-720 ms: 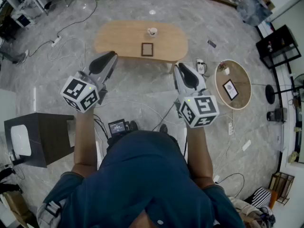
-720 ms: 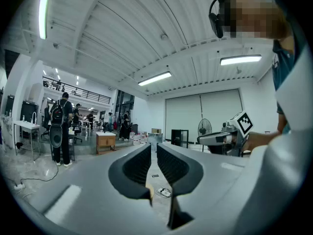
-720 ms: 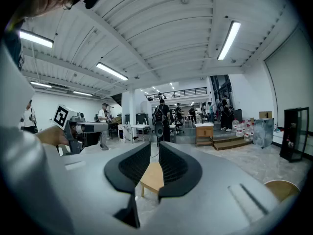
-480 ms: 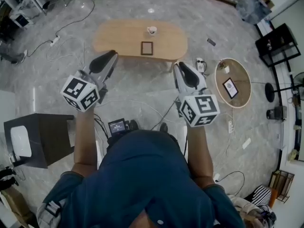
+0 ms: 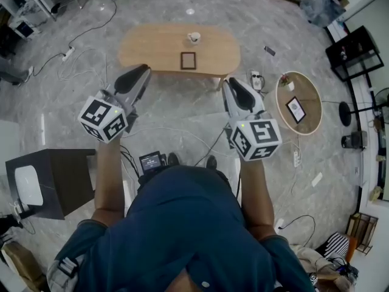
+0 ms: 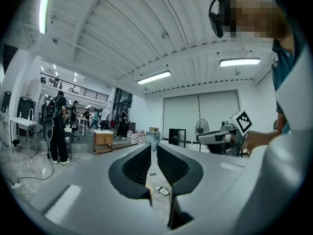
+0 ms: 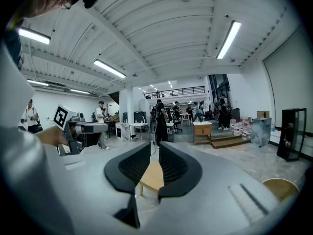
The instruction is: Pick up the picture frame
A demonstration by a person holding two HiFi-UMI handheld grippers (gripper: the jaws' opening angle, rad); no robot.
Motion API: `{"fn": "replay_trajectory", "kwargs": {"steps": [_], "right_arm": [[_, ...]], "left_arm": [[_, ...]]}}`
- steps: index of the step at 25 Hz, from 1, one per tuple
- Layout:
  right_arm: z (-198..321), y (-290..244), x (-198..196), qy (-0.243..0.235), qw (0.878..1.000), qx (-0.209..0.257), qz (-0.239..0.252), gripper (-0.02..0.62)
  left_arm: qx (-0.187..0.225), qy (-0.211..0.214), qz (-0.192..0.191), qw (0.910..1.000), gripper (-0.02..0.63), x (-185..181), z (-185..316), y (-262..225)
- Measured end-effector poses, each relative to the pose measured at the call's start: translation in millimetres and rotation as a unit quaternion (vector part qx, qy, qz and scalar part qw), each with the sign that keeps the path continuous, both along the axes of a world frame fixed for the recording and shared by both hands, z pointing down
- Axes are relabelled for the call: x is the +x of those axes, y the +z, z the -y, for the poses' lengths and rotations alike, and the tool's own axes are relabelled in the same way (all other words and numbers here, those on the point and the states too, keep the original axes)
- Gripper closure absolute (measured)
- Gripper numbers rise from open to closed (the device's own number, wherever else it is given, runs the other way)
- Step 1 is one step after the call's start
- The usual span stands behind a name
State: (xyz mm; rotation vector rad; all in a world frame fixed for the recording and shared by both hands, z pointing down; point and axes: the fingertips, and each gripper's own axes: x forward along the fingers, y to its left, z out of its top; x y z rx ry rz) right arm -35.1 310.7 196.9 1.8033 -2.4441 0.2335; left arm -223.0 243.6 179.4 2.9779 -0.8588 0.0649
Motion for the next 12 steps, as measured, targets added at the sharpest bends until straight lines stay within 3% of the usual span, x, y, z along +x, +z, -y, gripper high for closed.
{"fn": "replay_trajectory", "kwargs": {"steps": [12], "right_arm": [[7, 5, -5, 0.004, 1.0, -0.007, 0.015, 0.529]], "left_arm": [[-0.016, 0.014, -0.011, 0.9997, 0.563, 2, 12, 15]]}}
